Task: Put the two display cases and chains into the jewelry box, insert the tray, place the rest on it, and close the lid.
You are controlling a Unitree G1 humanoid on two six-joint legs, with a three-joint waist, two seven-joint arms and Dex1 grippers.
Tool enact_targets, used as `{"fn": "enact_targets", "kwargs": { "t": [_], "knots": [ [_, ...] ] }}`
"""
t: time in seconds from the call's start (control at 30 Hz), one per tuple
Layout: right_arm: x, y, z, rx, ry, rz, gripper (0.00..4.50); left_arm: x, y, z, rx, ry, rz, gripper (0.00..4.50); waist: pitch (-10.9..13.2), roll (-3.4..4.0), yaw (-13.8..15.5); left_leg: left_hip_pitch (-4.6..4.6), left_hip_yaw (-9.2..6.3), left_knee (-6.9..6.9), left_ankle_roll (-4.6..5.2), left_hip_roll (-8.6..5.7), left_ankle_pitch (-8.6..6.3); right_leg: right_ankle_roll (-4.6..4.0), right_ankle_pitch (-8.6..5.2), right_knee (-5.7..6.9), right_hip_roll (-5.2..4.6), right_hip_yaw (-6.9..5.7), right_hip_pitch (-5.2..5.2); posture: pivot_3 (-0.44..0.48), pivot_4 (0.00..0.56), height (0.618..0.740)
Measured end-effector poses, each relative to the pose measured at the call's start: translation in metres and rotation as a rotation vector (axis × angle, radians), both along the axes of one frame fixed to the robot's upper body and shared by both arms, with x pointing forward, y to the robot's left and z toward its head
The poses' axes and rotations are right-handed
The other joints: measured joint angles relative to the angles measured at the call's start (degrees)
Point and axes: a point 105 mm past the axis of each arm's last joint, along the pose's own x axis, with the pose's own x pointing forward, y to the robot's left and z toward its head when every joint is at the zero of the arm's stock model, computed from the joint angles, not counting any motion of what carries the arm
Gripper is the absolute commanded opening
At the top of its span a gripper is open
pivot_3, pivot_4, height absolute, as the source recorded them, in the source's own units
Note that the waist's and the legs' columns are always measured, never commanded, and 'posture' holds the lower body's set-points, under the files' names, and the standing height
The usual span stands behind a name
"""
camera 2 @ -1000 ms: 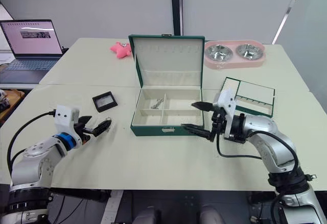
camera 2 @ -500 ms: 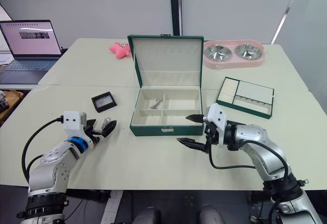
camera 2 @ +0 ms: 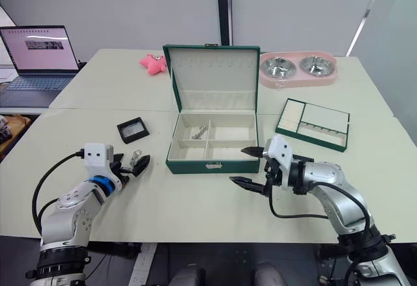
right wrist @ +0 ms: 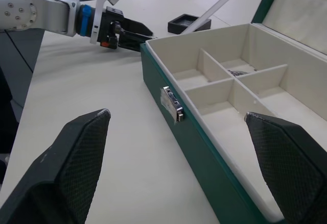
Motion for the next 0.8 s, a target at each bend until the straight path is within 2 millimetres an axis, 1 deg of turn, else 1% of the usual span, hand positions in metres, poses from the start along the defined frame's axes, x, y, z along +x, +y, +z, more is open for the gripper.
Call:
{"fn": "enact_targets", "kwargs": {
  "t": [0.23,0.37,0.47,0.73,0.8],
  "knots": [
    [-0.001,-0.034,-0.007,-0.024,0.009,-0.100,4.50,-0.001,0.001,-0.001,0.003,-0.001,0.001,4.47,0.00,0.00,-0.06,0.05,0.04,-0.01,0.00,0.01,0.00,0.00,0.00,-0.01,0.01,0.04,0.03,0.000,0.150,0.740],
    [-0.002,-0.042,-0.008,-0.036,0.013,-0.112,4.50,-0.001,0.002,-0.002,0.004,-0.004,0.002,4.47,0.00,0.01,-0.09,0.05,0.06,-0.01,0.00,0.01,0.00,0.00,0.00,-0.01,0.02,0.06,0.03,0.000,0.150,0.740],
    [-0.002,-0.042,-0.008,-0.036,0.013,-0.111,4.50,0.000,0.003,-0.002,0.006,-0.007,0.005,3.94,0.00,0.01,-0.08,0.05,0.05,-0.01,0.00,0.00,0.00,0.00,0.00,-0.01,0.02,0.06,0.03,0.000,0.150,0.740],
    [-0.001,-0.042,-0.005,-0.036,0.002,-0.108,4.50,-0.004,0.007,-0.006,0.027,0.000,0.022,1.45,-0.02,0.03,0.04,0.06,0.05,-0.01,0.00,-0.02,0.00,0.00,0.00,-0.03,0.00,0.05,0.06,0.000,0.150,0.740],
    [-0.001,-0.041,-0.004,-0.036,-0.001,-0.105,4.50,-0.005,0.008,-0.006,0.028,0.001,0.024,0.89,-0.02,0.03,0.08,0.06,0.05,-0.01,0.00,-0.02,0.00,0.00,0.00,-0.04,0.00,0.05,0.07,0.000,0.150,0.740]
  ]
}}
